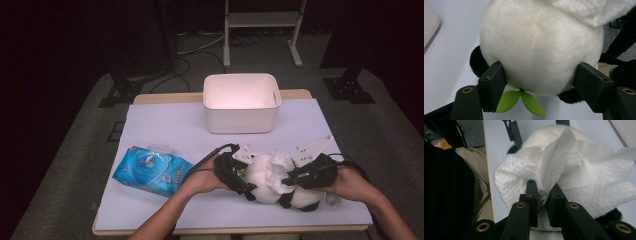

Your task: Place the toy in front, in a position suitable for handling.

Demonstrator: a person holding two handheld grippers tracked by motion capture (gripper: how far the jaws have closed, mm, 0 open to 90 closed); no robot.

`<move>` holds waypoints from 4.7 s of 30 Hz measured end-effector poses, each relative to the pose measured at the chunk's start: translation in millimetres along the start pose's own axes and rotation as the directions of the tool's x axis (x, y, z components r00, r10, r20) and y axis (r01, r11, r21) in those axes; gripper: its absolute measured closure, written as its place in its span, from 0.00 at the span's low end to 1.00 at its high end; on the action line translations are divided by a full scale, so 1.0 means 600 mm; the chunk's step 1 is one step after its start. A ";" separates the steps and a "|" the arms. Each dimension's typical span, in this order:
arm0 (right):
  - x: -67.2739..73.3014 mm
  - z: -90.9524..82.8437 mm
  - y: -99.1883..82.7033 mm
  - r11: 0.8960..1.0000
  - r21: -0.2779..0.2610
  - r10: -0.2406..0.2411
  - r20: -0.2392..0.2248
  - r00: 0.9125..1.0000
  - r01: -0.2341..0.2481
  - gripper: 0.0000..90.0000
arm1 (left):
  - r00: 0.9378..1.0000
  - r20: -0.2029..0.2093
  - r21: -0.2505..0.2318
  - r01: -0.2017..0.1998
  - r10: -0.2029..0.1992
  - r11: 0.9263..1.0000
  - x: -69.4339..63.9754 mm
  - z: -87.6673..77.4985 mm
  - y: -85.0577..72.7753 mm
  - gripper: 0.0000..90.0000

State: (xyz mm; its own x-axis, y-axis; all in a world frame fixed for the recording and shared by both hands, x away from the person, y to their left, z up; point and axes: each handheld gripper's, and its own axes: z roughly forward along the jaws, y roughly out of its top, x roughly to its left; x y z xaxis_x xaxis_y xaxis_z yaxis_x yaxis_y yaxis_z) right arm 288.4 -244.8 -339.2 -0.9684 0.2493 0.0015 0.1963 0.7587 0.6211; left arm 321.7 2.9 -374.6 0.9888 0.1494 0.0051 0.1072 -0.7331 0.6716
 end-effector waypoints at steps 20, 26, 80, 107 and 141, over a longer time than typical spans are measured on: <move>0.005 0.046 0.060 0.998 -0.008 -0.070 -0.077 0.995 0.070 0.89 | 1.000 0.015 -0.015 0.018 -0.018 1.000 0.003 0.006 -0.011 0.31; 0.003 0.027 0.043 0.999 0.008 -0.049 -0.052 0.997 0.050 0.89 | 1.000 0.019 -0.010 0.022 -0.022 1.000 0.002 0.004 -0.012 0.31; -0.006 0.043 0.060 0.997 0.037 -0.070 -0.001 0.998 0.070 0.91 | 0.995 0.083 -0.045 0.063 -0.059 0.997 0.004 0.009 -0.012 0.27; -0.032 0.000 0.022 0.997 0.078 0.010 0.030 0.999 -0.012 0.90 | 0.995 0.082 -0.034 0.054 -0.051 0.998 0.001 0.008 -0.016 0.28; -0.009 0.000 0.005 0.999 0.037 -0.007 0.014 1.000 0.007 0.90 | 0.981 0.167 -0.040 0.107 -0.099 0.993 0.022 0.020 -0.018 0.34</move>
State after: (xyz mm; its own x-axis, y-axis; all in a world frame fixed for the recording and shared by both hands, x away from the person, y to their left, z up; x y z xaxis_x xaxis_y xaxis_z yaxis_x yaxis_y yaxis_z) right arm 294.1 -243.7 -337.4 -0.9676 0.2520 -0.0137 0.1953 0.7819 0.5920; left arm 334.9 5.1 -390.5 0.9767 0.1084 -0.1850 0.2082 -0.6859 0.6973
